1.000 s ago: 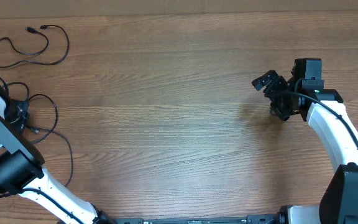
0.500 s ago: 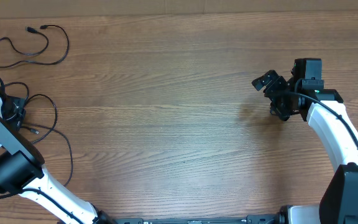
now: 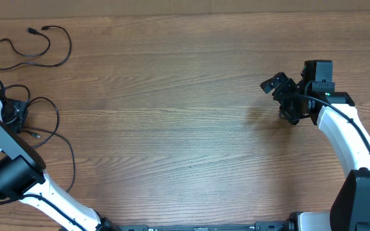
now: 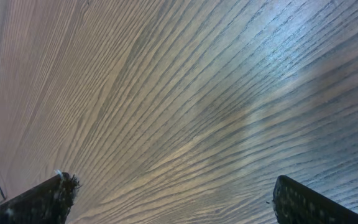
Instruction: Untangle cables
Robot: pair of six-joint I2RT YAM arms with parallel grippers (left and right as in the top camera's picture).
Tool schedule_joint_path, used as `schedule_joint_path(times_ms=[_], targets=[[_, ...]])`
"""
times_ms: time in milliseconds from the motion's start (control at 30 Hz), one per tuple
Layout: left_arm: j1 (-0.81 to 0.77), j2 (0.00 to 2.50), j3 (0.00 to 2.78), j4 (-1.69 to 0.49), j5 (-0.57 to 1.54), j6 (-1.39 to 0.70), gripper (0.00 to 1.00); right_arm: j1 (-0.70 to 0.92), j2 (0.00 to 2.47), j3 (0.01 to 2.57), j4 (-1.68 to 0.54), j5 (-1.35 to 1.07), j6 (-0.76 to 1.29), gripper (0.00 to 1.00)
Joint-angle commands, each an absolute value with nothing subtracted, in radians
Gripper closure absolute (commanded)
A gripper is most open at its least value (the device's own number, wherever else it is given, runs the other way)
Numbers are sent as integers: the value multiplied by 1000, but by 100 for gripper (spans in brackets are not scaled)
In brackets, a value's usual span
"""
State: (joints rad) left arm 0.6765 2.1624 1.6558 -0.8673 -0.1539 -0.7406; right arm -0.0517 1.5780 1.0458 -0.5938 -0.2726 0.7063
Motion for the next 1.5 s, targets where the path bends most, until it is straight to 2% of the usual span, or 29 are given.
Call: schedule_joint_path(times_ms=[0, 300, 667, 900, 1067, 1467], targets=[[684, 2207, 1661, -865, -156, -736, 69, -53, 1579, 1068, -589, -262, 703, 0], [684, 2214, 1661, -832, -157, -728, 71, -53, 1579, 1068, -589, -262, 703, 0], [691, 2214, 1662, -828, -160, -717, 86, -53, 1579, 1068, -589, -262, 703, 0], [692, 2214, 1662, -831, -160, -717, 84, -53, 1579, 1068, -589, -262, 703, 0], [693, 2214, 1663, -830, -160, -717, 96, -53, 1579, 1068, -589, -262, 703, 0], [695, 2183, 1785, -981, -161, -719, 96, -53, 1579, 1068, -589, -262, 703, 0]])
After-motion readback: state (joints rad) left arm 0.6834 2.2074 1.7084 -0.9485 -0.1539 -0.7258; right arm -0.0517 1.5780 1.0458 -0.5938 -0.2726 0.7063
